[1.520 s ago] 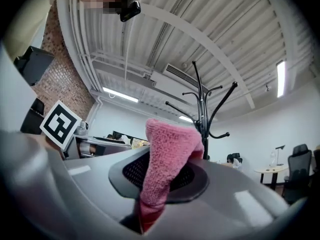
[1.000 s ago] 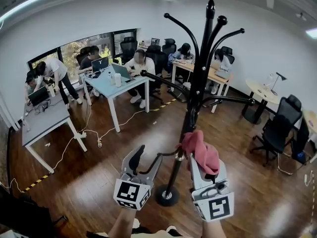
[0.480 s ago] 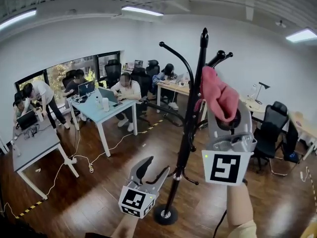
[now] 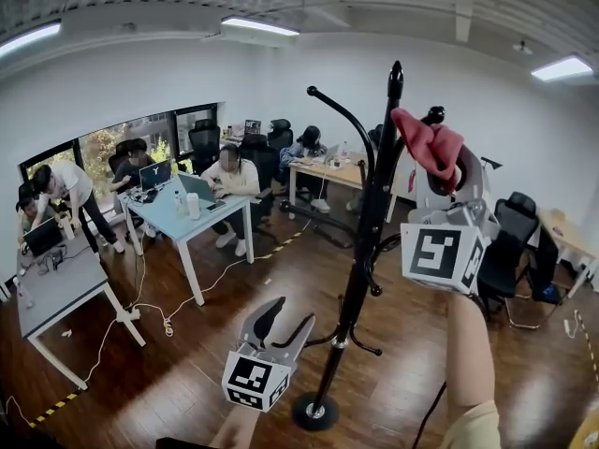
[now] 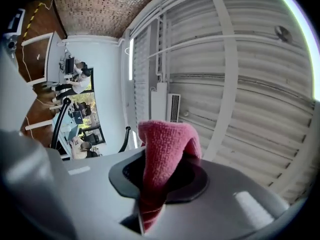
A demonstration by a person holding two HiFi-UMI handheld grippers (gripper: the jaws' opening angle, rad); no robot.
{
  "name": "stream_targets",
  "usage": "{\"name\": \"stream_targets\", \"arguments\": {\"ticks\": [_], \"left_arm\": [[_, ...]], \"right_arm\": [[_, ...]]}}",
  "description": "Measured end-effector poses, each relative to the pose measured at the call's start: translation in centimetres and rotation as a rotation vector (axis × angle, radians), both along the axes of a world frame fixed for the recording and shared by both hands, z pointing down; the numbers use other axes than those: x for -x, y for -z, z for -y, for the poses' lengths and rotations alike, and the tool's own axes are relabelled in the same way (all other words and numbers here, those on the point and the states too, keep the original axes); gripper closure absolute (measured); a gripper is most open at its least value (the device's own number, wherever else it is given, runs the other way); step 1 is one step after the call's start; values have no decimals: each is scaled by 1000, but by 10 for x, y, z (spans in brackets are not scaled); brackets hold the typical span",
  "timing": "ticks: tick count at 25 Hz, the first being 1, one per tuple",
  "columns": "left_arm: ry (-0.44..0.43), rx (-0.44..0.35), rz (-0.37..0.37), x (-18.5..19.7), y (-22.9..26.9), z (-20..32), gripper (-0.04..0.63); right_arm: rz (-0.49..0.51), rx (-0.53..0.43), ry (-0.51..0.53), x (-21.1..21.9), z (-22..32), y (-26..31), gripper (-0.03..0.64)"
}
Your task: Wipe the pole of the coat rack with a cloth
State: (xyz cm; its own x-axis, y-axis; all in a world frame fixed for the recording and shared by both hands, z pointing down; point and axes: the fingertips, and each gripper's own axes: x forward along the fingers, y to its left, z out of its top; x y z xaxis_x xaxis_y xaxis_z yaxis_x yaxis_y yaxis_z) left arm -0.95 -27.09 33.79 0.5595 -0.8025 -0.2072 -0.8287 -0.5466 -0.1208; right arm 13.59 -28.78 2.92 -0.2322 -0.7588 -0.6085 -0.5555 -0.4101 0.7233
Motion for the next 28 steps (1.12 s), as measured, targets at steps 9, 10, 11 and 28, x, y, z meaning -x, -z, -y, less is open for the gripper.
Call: {"name": "stream_targets", "arguments": {"ticks": [9, 10, 11, 28], "left_arm": [[-50, 11, 14, -14, -7, 21, 359], [-52, 13, 15, -16, -7, 23, 359], [-53, 14, 16, -18, -8, 23, 359], [-60, 71, 26, -25, -29, 40, 360]], "right_arm": [[-33, 18, -23, 3, 12, -4, 560], [-46, 44, -29, 3, 20, -10, 560], [-55, 74, -26, 2, 28, -17, 560], [-310, 307, -205, 11, 92, -85, 566]]}}
